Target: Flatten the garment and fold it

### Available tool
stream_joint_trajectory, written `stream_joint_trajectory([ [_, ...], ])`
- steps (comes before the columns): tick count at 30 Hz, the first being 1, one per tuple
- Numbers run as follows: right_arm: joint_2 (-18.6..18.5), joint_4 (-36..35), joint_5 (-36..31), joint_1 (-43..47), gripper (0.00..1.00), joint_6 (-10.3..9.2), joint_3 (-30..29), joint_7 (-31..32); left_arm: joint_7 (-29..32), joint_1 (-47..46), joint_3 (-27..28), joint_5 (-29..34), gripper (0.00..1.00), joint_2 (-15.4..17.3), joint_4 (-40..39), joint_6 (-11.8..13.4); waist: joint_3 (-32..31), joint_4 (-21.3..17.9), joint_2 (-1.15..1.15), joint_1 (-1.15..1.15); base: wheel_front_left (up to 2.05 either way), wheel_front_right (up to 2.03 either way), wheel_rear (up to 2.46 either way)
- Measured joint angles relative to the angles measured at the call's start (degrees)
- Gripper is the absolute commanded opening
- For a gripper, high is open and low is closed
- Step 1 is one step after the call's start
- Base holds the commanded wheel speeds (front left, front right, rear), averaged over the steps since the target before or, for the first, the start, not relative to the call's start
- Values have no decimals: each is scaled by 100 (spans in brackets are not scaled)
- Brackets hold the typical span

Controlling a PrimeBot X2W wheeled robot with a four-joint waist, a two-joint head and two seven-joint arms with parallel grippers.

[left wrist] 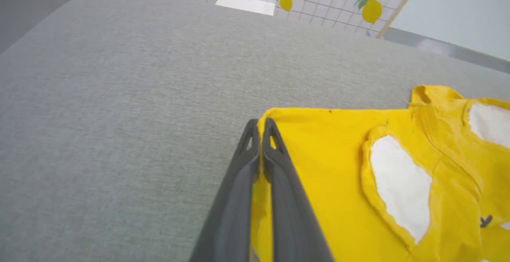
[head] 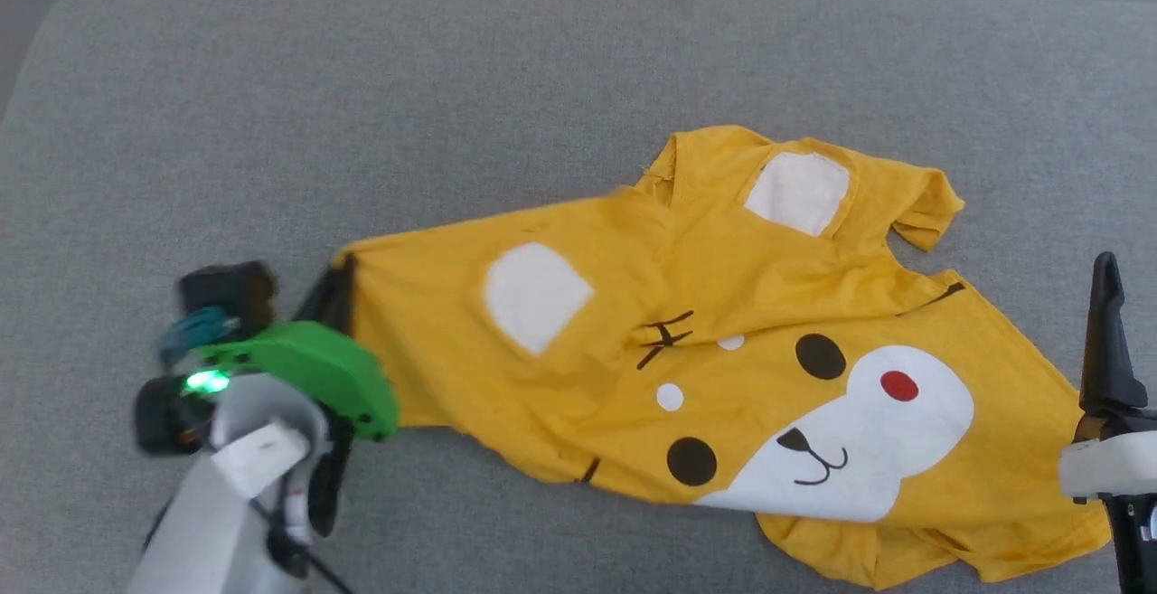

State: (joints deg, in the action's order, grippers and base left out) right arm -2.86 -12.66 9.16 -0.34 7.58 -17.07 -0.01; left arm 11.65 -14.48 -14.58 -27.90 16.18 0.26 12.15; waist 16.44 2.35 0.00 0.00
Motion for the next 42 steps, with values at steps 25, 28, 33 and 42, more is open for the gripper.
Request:
stream_joint_trajectory([
  [25, -1, 121, -23, -192, 100, 0, 200, 761, -442, 2447, 1918, -899, 0, 164, -1299, 1003, -168, 544, 0, 0, 0, 0, 0],
  [28, 2, 154, -46, -821, 100, 0, 602, 1450, -441, 2295, 1742, -877, 0, 141, -1414, 964, -152, 595, 0, 0, 0, 0, 0],
  [33, -122, 598, -67, -2058, 100, 0, 1196, 2810, -409, 2068, 1490, -775, 0, 129, -1628, 927, -18, 631, 0, 0, 0, 0, 0],
  [42, -563, 1828, -123, -3462, 100, 0, 1726, 4251, -366, 1690, 1027, -638, 0, 0, -1809, 822, 336, 795, 0, 0, 0, 0, 0],
])
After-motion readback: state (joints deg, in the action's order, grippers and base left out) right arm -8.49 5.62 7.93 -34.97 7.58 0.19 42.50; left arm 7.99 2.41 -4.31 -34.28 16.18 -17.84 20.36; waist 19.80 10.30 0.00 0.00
